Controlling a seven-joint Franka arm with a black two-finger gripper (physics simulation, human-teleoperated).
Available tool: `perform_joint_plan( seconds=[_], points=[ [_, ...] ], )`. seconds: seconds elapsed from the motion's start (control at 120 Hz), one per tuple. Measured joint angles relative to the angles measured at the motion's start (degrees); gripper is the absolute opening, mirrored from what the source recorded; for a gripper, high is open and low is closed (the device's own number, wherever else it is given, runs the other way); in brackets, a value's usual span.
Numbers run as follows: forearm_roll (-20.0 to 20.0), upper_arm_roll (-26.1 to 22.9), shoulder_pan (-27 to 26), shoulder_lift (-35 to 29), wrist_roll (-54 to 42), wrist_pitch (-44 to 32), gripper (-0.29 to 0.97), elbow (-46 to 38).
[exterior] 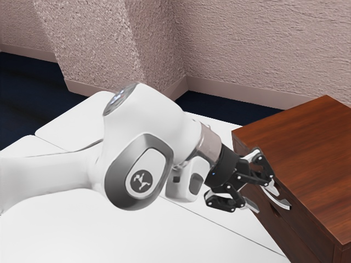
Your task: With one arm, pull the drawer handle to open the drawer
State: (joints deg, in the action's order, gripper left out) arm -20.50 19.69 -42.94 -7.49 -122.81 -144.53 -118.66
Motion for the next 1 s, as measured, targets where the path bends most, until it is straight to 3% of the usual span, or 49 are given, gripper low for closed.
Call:
perform_joint_plan(
  seconds=[0.183, 0.367, 0.517, 0.683, 0.867, 1.0],
  points=[
    [-0.98, 0.21, -0.06, 1.55, -0.92, -0.03, 0.28, 0.96],
    [-1.68, 0.52, -0.18, 1.01, -1.75, -0.31, 0.05, 0.38],
    [-1.64, 1.85, -0.29, -1.94, -2.45, -0.54, -0.05, -2.79],
    [-1.95, 2.34, -0.33, -2.58, -3.50, -0.95, -0.06, -4.63],
    [-0.47, 2.81, 0.04, -9.71, -4.19, -0.76, -0.09, -9.47],
    [0.15, 3.02, 0.07, -11.54, -5.01, -1.00, -0.11, -11.52]
  ],
)
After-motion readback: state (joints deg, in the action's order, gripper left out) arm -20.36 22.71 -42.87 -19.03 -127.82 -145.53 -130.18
